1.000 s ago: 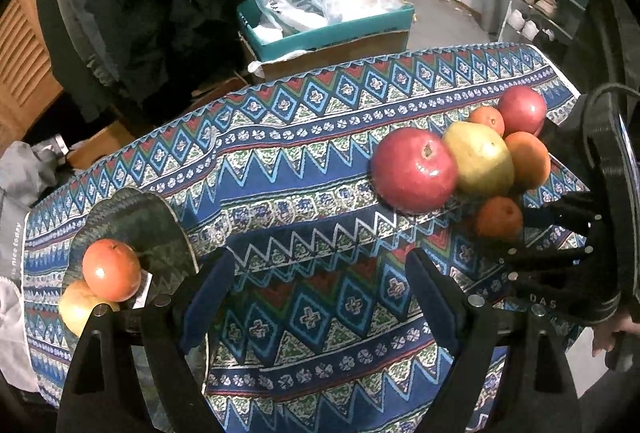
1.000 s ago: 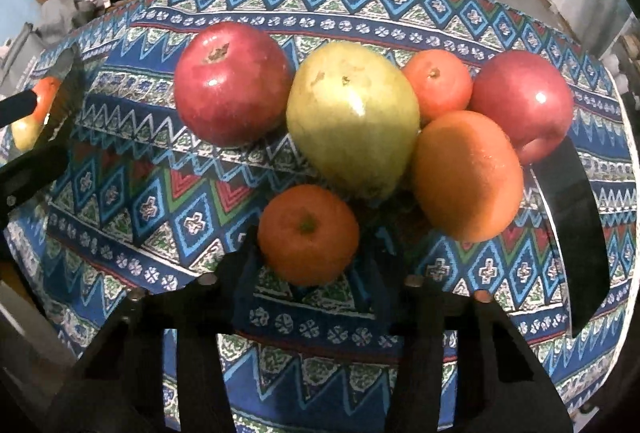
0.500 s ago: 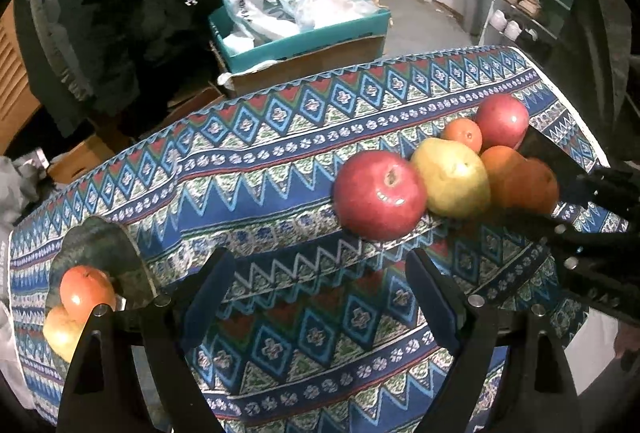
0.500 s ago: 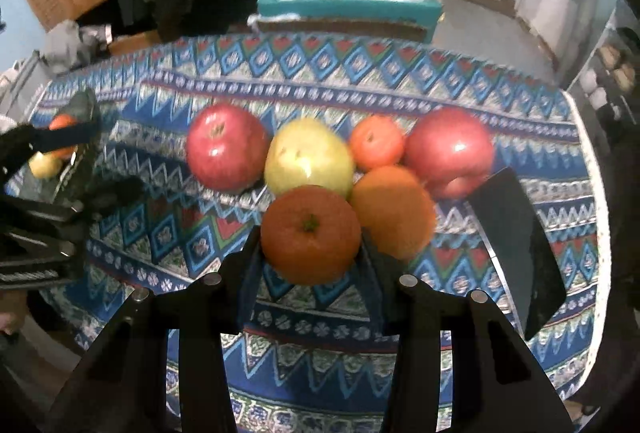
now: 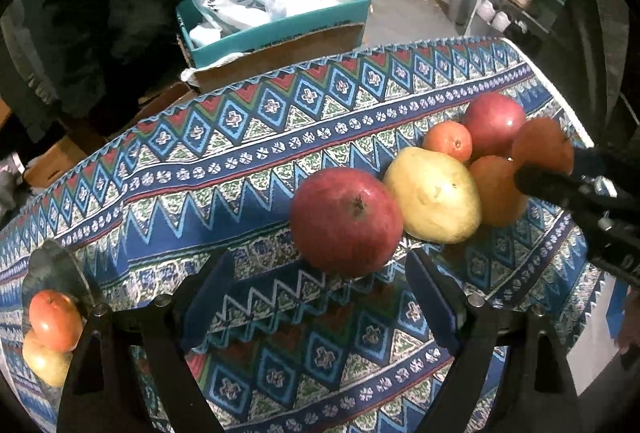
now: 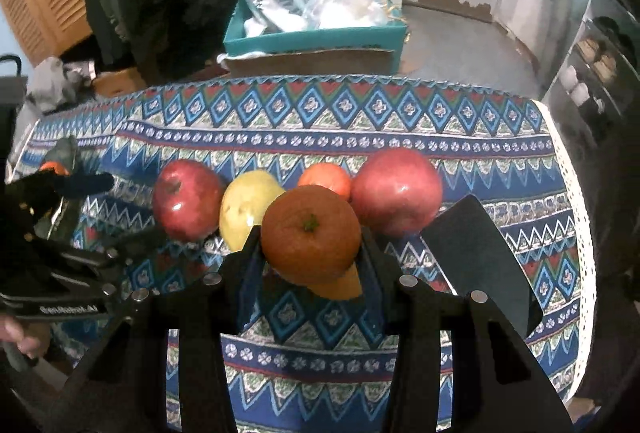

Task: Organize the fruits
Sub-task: 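Grasp an orange with the right tool while the left tool approaches a red apple, then grasp the red apple with the left tool while the right tool lifts the orange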

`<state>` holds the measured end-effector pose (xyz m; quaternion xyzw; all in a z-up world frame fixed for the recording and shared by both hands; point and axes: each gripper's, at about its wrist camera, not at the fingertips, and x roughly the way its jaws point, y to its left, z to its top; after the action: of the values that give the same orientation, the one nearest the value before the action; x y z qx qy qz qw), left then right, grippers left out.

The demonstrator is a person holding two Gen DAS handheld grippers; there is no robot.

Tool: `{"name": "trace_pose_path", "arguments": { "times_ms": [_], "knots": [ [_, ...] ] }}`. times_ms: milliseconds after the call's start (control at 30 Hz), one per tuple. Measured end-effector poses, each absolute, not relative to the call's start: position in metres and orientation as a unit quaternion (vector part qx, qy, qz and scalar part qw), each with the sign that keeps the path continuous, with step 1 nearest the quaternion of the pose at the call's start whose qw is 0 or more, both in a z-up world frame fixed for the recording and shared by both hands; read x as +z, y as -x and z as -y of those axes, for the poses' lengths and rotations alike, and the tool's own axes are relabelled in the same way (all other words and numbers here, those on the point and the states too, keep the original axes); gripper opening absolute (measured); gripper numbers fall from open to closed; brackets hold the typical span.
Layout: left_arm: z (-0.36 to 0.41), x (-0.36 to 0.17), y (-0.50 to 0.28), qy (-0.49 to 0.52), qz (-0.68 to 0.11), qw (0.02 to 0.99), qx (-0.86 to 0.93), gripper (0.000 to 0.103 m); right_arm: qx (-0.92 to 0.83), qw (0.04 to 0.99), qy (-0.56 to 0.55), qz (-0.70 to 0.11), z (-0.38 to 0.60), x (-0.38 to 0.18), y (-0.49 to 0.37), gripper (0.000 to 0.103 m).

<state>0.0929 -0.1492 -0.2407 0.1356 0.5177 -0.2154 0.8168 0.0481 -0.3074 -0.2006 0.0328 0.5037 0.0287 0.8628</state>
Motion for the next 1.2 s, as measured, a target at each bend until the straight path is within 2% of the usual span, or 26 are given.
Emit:
{"name": "trace_pose_path", "arguments": {
  "times_ms": [600, 700, 800, 1200],
  "knots": [
    [0.166, -0.274, -0.113, -0.128, -0.542, 0.799, -0.228, 0.088, 0.026, 0.859, -0.034, -0.510, 0.318, -0.213, -0.062, 0.044],
    [0.166, -0.275, -0.114, -0.122, -0.539, 0.800, -0.233, 0.087, 0.025, 0.858, -0.033, -0.513, 0.318, -0.215, -0.062, 0.044],
    [0.164, -0.274, -0.115, -0.109, -0.537, 0.799, -0.248, 0.076, 0.024, 0.857, -0.030, -0.513, 0.317, -0.216, -0.063, 0.044],
    [0.144, -0.252, -0.110, -0.104, -0.507, 0.832, -0.201, 0.075, 0.018, 0.869, -0.009, -0.495, 0.308, -0.203, -0.065, 0.044]
  ]
}}
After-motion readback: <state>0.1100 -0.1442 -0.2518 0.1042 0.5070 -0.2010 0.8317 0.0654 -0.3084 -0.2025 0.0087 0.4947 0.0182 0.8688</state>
